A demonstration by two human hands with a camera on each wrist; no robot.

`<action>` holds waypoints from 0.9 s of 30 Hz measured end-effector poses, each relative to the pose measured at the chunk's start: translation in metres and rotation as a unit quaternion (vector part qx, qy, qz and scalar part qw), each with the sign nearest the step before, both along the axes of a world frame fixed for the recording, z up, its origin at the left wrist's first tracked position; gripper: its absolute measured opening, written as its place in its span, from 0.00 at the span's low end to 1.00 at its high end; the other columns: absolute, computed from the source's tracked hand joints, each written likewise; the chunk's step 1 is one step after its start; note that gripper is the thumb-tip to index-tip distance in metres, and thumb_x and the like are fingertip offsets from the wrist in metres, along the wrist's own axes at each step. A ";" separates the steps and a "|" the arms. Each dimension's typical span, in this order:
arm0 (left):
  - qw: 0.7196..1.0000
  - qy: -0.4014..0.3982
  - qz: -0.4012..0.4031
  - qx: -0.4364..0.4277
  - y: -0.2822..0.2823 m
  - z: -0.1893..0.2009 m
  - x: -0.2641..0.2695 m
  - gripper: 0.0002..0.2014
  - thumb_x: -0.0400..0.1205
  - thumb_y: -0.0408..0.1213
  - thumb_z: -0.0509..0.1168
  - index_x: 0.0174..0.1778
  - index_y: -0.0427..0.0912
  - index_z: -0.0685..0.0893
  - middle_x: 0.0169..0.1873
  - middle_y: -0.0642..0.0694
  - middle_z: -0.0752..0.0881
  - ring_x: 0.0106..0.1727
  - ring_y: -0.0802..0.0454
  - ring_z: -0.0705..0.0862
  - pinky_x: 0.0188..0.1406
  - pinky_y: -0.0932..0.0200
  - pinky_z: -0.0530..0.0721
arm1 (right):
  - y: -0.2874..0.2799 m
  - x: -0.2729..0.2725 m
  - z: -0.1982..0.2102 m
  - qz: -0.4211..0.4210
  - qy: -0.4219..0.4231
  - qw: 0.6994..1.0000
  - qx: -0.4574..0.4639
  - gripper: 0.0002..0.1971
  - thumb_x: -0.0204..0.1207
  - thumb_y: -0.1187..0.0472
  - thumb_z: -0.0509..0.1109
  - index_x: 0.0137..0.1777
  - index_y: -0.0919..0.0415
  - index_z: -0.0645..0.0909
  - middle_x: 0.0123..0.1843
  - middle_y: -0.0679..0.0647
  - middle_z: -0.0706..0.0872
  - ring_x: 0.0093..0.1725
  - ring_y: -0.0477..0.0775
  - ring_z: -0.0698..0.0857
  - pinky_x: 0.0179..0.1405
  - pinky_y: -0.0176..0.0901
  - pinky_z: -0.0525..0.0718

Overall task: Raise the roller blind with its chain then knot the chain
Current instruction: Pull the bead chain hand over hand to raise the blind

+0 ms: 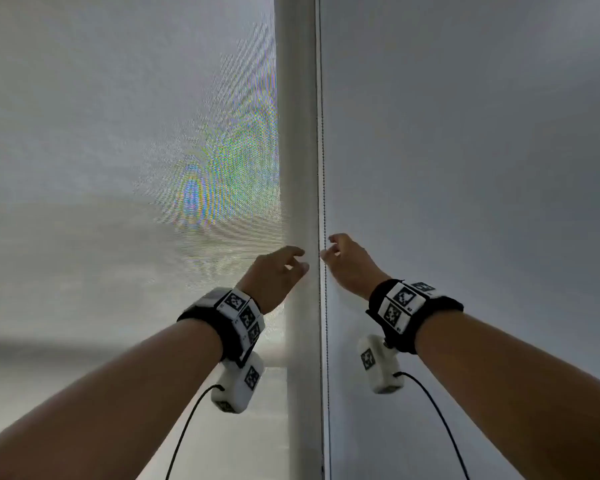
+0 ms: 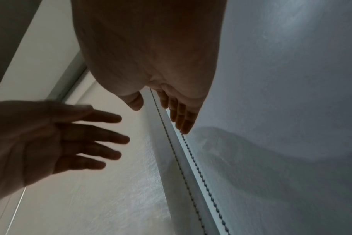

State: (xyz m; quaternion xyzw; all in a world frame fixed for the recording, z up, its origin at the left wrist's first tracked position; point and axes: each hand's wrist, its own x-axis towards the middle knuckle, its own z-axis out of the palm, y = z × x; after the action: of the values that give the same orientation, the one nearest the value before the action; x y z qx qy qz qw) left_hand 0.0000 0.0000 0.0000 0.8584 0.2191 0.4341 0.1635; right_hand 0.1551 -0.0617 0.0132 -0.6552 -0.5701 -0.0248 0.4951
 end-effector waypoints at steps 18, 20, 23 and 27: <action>0.981 -0.137 -0.057 -0.123 0.004 0.000 0.056 0.15 0.83 0.43 0.55 0.57 0.42 0.82 0.45 0.47 0.87 0.46 0.51 0.86 0.53 0.50 0.85 | 0.034 -0.001 -0.055 0.053 0.132 0.968 0.208 0.21 0.88 0.56 0.52 0.31 0.52 0.69 0.28 0.44 0.72 0.26 0.38 0.73 0.31 0.32 0.70; 0.975 -0.151 -0.077 -0.143 0.000 0.003 0.061 0.15 0.83 0.42 0.55 0.56 0.40 0.82 0.46 0.43 0.87 0.48 0.48 0.87 0.53 0.49 0.85 | 0.032 -0.001 -0.057 0.062 0.138 0.963 0.224 0.20 0.88 0.56 0.52 0.34 0.50 0.76 0.32 0.42 0.80 0.30 0.30 0.80 0.32 0.23 0.75; 0.958 -0.182 -0.112 -0.190 -0.008 0.009 0.069 0.16 0.83 0.39 0.54 0.56 0.36 0.82 0.46 0.37 0.87 0.48 0.44 0.87 0.52 0.49 0.85 | 0.030 -0.005 -0.059 0.063 0.146 0.959 0.234 0.22 0.88 0.53 0.52 0.46 0.60 0.86 0.42 0.52 0.91 0.43 0.43 0.89 0.46 0.40 0.86; 0.941 -0.206 -0.148 -0.225 -0.019 0.019 0.078 0.17 0.84 0.40 0.52 0.54 0.34 0.83 0.42 0.36 0.88 0.42 0.45 0.86 0.44 0.54 0.84 | 0.018 -0.012 -0.065 0.074 0.143 0.953 0.257 0.23 0.88 0.57 0.53 0.30 0.48 0.76 0.23 0.37 0.80 0.26 0.37 0.78 0.28 0.28 0.72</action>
State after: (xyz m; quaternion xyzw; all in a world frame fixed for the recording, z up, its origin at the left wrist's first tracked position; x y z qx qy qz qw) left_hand 0.0784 -0.0191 0.0193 0.7136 0.1427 0.5116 0.4568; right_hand 0.1427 -0.0439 -0.0521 -0.4585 -0.5149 -0.0399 0.7232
